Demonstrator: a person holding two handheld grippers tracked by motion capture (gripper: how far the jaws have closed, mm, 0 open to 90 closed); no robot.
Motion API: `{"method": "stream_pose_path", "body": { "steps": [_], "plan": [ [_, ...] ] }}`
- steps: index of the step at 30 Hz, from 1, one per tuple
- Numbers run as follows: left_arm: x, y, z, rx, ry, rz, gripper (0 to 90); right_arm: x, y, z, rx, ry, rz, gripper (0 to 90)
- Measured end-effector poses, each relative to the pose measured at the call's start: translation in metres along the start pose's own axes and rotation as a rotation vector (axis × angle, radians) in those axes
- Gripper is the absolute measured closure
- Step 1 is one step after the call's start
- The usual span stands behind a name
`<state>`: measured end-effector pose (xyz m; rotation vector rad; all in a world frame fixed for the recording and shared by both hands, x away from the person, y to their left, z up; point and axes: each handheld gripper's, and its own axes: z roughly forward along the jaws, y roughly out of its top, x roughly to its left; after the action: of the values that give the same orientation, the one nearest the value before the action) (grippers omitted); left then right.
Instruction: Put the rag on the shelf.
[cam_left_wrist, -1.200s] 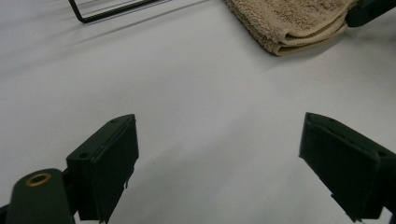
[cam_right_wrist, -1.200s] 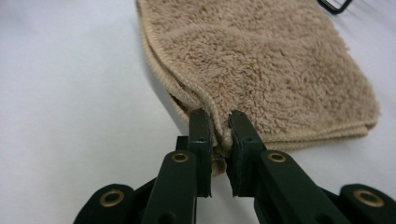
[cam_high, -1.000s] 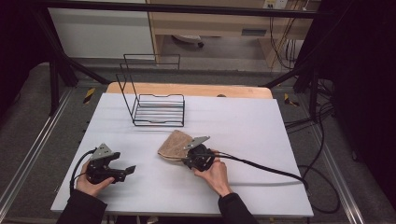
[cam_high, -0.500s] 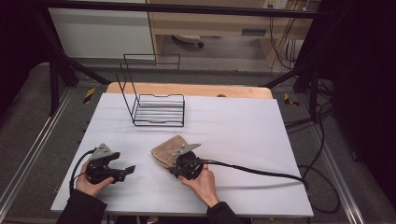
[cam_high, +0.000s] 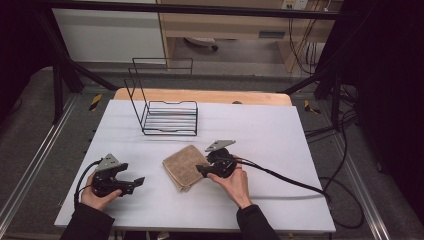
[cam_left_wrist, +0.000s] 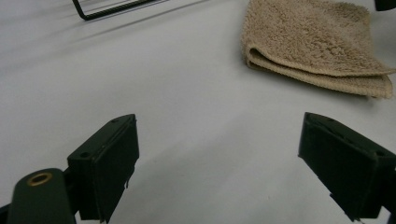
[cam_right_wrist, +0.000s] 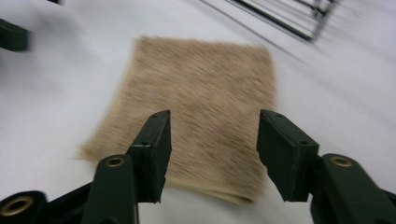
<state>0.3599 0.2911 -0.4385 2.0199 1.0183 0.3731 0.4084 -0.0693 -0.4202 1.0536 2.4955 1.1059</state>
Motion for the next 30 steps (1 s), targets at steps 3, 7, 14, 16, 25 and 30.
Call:
{"method": "stream_pose_path", "body": {
  "steps": [3, 7, 14, 16, 25, 30],
  "plan": [
    [0.000, 0.000, 0.000, 0.000, -0.001, 0.000, 12.1, -0.006, -0.005, 0.004, 0.027, -0.007, 0.008, 55.0],
    [0.000, 0.000, 0.000, 0.001, 0.000, 0.000, 12.1, -0.011, -0.012, 0.013, 0.071, 0.012, 0.010, 62.8],
    [0.000, 0.000, 0.000, 0.001, -0.002, 0.000, 12.1, -0.012, -0.015, 0.014, 0.075, 0.046, 0.043, 78.6],
    [0.000, 0.000, 0.000, 0.001, -0.003, 0.000, 12.1, -0.011, -0.015, 0.012, 0.075, 0.041, 0.051, 82.8],
    [-0.001, 0.000, 0.000, 0.001, -0.003, -0.002, 12.1, 0.007, -0.022, -0.003, 0.078, 0.018, 0.180, 85.7],
    [-0.001, 0.001, 0.000, 0.001, -0.003, -0.002, 12.1, 0.013, -0.031, -0.008, 0.073, 0.004, 0.210, 85.2]
  ]
}}
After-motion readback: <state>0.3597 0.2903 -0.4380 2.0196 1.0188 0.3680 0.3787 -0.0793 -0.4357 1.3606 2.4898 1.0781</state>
